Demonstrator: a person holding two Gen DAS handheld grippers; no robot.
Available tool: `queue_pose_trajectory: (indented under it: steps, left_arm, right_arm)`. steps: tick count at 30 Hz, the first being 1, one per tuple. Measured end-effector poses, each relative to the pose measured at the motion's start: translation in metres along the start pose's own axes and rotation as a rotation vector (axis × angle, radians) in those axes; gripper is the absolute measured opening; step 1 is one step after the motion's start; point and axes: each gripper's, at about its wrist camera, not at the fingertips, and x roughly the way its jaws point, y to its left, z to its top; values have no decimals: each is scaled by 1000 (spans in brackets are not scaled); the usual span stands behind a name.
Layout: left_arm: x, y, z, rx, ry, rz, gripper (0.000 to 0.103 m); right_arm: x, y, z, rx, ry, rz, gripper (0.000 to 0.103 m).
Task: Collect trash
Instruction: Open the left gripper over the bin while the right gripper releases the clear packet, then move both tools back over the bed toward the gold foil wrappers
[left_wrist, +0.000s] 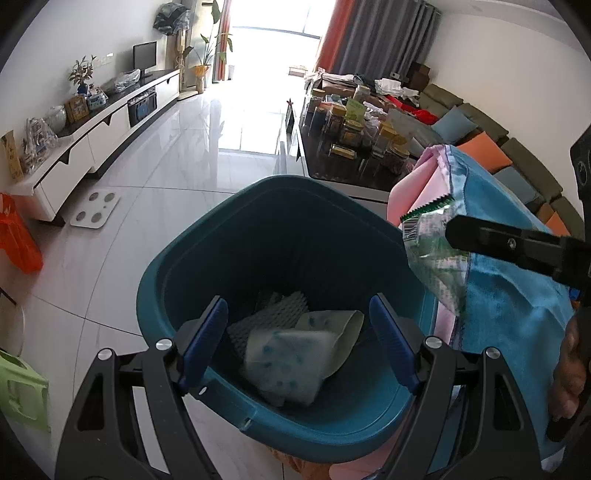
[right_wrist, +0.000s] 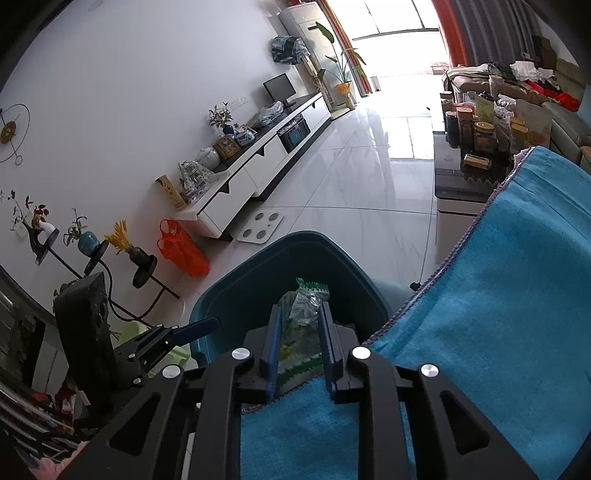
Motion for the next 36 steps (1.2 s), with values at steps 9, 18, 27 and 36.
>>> queue_pose_trajectory:
  steps: [9,18,27,36]
  left_arm:
    - [-19,-1,4,-22,-54,14,78]
    - [-50,-11,2,-7,-123,5,78]
    - [-81,-82,-16,161,-179,-137,82]
    - [-86,-198,-47,363,-135,-376,83]
  right_arm:
    - [-3,-3,-3,10,-6,10,36]
    - [-20,-4,-6,3,-37,18,36]
    - [-100,-17,-31,-23,-167,-26,36]
    - [-215,-71,-87,59,-314,-188,38]
